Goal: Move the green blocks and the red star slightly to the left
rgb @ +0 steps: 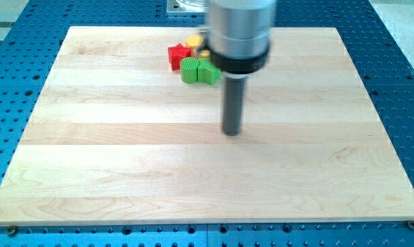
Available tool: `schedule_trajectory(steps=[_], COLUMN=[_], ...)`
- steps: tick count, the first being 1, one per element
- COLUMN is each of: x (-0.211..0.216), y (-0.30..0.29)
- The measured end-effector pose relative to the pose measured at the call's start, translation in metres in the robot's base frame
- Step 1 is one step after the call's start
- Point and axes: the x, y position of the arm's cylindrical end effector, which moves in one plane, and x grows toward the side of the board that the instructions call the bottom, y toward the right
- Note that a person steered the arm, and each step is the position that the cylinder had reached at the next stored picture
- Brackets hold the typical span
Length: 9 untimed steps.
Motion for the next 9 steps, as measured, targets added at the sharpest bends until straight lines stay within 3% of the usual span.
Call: schedule_trajectory(steps=[2,4,7,9], x=[-0.086,-0.096,-0.146,-0.146], y=[0.025,-0.026,-0.033,-0.034])
